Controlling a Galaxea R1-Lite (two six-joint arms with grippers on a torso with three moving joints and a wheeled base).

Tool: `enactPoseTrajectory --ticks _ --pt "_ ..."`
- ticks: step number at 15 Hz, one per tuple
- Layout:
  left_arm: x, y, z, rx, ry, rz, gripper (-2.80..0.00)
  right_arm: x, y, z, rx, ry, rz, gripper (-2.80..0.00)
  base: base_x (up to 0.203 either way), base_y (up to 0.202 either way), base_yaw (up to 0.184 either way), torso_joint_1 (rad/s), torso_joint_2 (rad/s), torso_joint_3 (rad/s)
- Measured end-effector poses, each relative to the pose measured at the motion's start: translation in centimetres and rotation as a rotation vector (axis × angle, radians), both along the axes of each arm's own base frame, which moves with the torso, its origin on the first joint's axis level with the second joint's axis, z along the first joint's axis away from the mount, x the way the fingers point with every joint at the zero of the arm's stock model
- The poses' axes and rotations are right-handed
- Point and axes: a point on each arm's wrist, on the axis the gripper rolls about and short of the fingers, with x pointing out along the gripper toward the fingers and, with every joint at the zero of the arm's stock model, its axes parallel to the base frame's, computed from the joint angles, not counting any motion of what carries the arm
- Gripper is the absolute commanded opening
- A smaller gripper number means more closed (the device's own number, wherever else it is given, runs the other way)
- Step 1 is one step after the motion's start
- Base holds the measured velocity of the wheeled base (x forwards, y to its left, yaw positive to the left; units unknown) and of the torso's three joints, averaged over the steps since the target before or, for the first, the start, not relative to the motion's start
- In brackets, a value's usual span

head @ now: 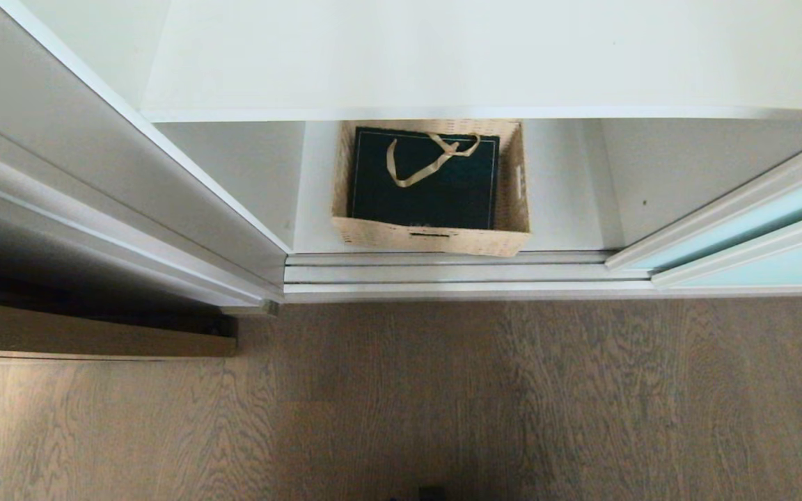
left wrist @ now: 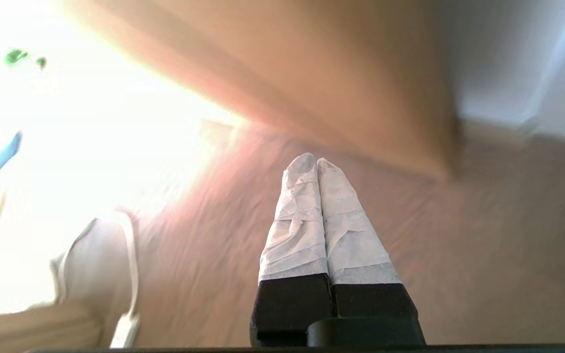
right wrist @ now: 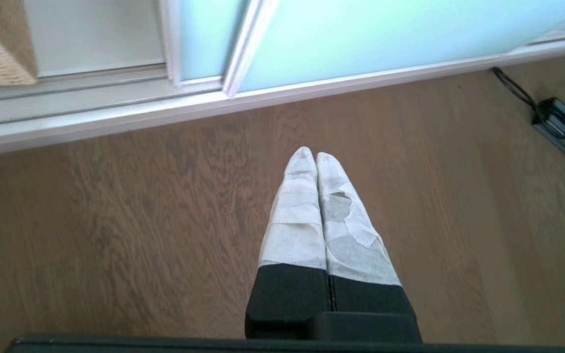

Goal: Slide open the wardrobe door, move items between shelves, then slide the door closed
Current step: Close the door

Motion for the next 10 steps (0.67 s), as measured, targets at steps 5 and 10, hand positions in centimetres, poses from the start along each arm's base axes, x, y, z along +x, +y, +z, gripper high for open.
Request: enactPoseTrajectory --ticks 5,10 --pt "-4.3 0.6 -2.5 -0.040 -0.026 0.084 -2.80 -1.2 -0.2 -1.7 0.004 -0.027 -0.017 -2.80 0.000 0.000 0.000 0.000 0.00 0.000" --pt "-6.4 0.1 -3.0 0.079 -0.042 -0.150 -2.80 -1.6 -0.3 -2.3 0.001 -0.011 -0.014 -2.80 0.000 0.000 0.000 0.000 0.00 0.000"
